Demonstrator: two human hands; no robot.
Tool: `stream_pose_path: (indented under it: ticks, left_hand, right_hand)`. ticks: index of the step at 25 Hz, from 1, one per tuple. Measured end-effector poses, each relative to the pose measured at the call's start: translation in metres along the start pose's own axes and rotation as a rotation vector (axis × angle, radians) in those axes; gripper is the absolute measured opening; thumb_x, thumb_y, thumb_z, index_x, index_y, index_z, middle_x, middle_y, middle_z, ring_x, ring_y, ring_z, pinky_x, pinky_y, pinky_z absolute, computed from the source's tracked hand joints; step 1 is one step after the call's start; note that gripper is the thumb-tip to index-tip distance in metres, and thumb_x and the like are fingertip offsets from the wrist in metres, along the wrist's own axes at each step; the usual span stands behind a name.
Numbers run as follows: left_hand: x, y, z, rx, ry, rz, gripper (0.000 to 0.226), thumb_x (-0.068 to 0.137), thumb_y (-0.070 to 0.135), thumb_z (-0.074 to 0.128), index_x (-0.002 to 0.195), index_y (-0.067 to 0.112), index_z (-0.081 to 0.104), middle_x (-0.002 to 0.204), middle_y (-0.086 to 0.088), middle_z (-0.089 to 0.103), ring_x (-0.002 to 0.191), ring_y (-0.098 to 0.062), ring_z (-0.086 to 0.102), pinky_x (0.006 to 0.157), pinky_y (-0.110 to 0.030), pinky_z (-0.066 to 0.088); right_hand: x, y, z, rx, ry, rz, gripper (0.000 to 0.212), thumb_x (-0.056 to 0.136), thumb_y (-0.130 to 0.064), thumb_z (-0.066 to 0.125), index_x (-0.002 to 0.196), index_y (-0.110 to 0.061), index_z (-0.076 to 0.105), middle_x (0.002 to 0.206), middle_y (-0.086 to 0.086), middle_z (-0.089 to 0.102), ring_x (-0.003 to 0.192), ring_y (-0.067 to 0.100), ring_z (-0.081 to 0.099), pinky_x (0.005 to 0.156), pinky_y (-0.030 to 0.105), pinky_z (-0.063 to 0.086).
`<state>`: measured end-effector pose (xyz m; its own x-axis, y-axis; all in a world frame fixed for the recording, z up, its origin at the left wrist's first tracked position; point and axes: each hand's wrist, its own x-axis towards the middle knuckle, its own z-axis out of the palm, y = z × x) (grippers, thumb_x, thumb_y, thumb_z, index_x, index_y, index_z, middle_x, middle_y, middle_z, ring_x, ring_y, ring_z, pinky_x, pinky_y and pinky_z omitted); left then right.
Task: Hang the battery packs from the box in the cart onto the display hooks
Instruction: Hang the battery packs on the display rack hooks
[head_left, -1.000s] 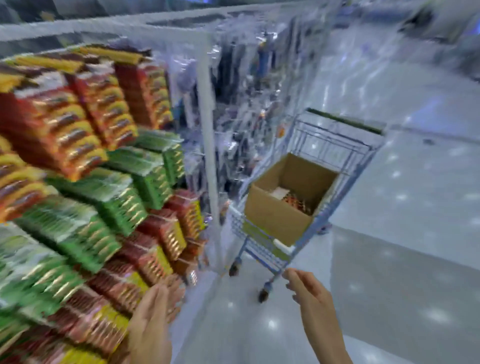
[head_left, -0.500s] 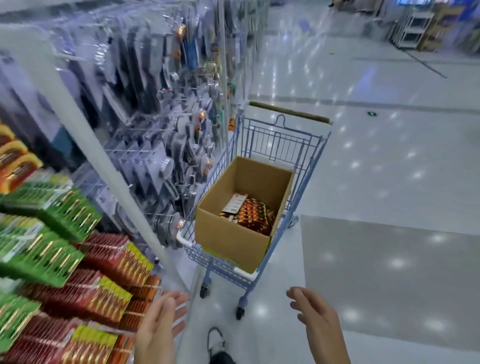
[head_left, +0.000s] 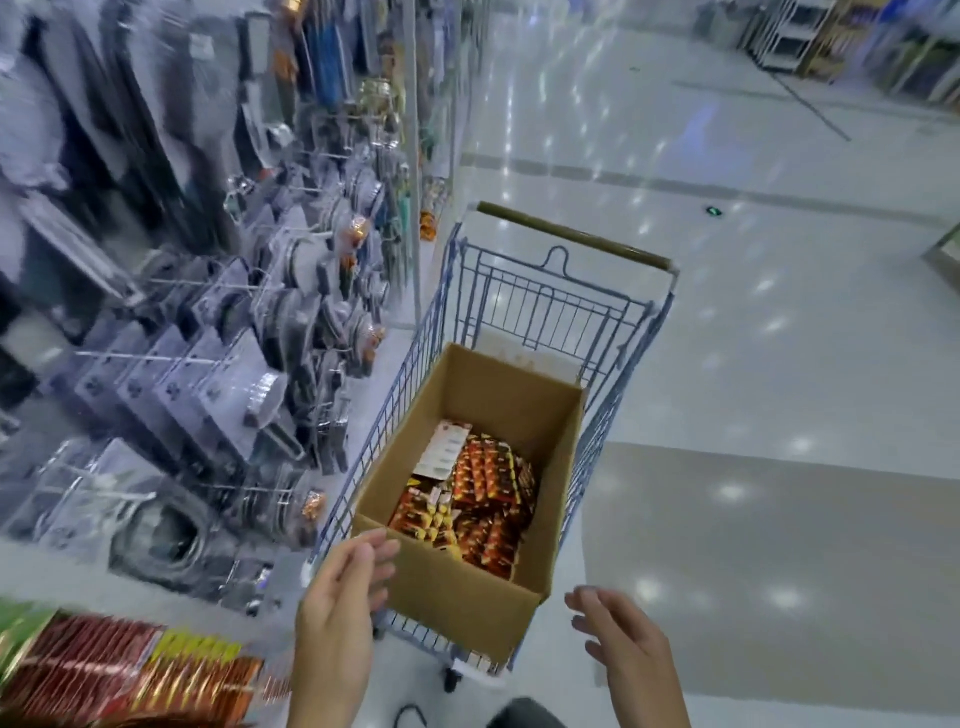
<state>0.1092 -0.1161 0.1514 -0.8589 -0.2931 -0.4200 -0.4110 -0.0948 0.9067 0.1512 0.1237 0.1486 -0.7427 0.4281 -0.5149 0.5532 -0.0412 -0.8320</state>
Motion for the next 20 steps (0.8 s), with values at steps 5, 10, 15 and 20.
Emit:
stream_pose_path:
  ticks: [5, 10, 15, 20]
  left_hand:
    - [0.062, 0.002, 0.045, 0.070, -0.004, -0.073, 0.025, 0.108, 0.027, 0.049, 0.110, 0.023, 0.073, 0.102, 0.007, 0.079, 0.103, -0.020, 0.072, 0.094, -0.044, 0.056]
    - [0.121, -0.005, 0.117, 0.197, 0.022, -0.121, 0.021, 0.107, 0.023, 0.050, 0.111, 0.023, 0.071, 0.103, 0.006, 0.077, 0.100, -0.016, 0.071, 0.093, -0.040, 0.056]
    - [0.231, -0.050, 0.200, 0.415, -0.054, -0.276, 0.018, 0.108, 0.024, 0.053, 0.115, 0.020, 0.069, 0.109, 0.002, 0.074, 0.106, -0.024, 0.069, 0.090, -0.037, 0.056]
    - [0.342, -0.137, 0.256, 0.636, 0.009, -0.496, 0.034, 0.107, 0.021, 0.051, 0.136, 0.004, 0.060, 0.139, -0.015, 0.061, 0.130, -0.033, 0.056, 0.111, -0.038, 0.042]
  right_hand:
    - [0.065, -0.031, 0.012, 0.023, -0.009, 0.082, 0.015, 0.099, -0.021, 0.065, 0.091, -0.013, 0.075, 0.092, 0.007, 0.076, 0.095, 0.024, 0.069, 0.066, 0.023, 0.051]
    - [0.153, -0.067, 0.017, -0.005, -0.136, 0.152, 0.017, 0.100, -0.028, 0.062, 0.099, -0.016, 0.074, 0.097, -0.002, 0.076, 0.097, 0.013, 0.067, 0.073, 0.023, 0.048]
    - [0.233, -0.090, 0.025, -0.057, -0.215, 0.225, 0.015, 0.100, -0.028, 0.062, 0.101, -0.021, 0.075, 0.102, -0.006, 0.075, 0.103, 0.009, 0.066, 0.077, 0.020, 0.048]
    - [0.289, -0.083, 0.041, -0.118, -0.213, 0.300, 0.013, 0.099, -0.027, 0.064, 0.096, -0.021, 0.076, 0.090, -0.014, 0.077, 0.101, 0.009, 0.067, 0.095, 0.030, 0.052]
